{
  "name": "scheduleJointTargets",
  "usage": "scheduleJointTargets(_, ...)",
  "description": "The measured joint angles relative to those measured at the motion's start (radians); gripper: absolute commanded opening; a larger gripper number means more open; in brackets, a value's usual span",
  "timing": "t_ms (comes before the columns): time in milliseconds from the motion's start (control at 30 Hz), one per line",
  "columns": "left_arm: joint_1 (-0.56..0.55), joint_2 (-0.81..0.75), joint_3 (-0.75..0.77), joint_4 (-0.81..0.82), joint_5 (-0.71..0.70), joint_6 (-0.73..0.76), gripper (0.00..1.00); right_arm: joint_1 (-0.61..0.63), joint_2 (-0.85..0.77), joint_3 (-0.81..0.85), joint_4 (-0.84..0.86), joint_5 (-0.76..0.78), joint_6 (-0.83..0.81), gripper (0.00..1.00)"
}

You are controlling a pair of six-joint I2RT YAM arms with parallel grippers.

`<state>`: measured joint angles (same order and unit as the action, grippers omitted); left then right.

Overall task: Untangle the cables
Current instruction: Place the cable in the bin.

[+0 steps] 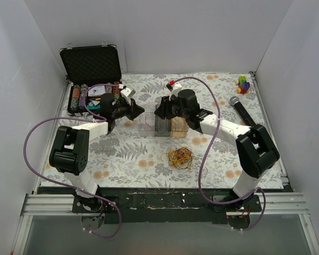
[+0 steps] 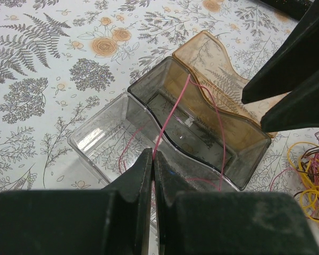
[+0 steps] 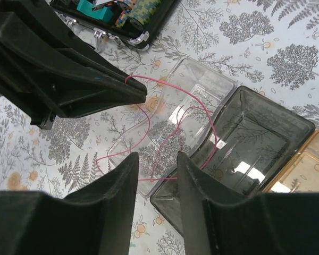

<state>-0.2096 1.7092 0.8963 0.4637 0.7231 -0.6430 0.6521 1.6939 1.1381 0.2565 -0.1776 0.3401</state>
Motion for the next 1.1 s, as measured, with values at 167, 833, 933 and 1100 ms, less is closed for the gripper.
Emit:
scheduleJointTargets(167, 0.010, -0.001, 0.000, -0.001, 0.000, 0.001, 0.00, 0.000, 0.043, 0.013, 0.000, -0.010, -0.004, 0.31)
scheduleJointTargets(833, 0.032, -0.027, -0.018, -0.015, 0.022, 0.004, 0.00, 0.000, 0.047, 0.058, -0.057, 0.037, -0.116, 0.61)
scheduleJointTargets(933, 0.034, -0.034, -0.018, -0.016, 0.026, 0.004, 0.00, 0.000, 0.066, 0.073, -0.060, 0.036, -0.122, 0.57)
scheduleJointTargets(1100, 0.034, -0.039, -0.018, -0.016, 0.031, 0.004, 0.00, 0.000, 0.129, 0.111, -0.068, 0.031, -0.135, 0.44)
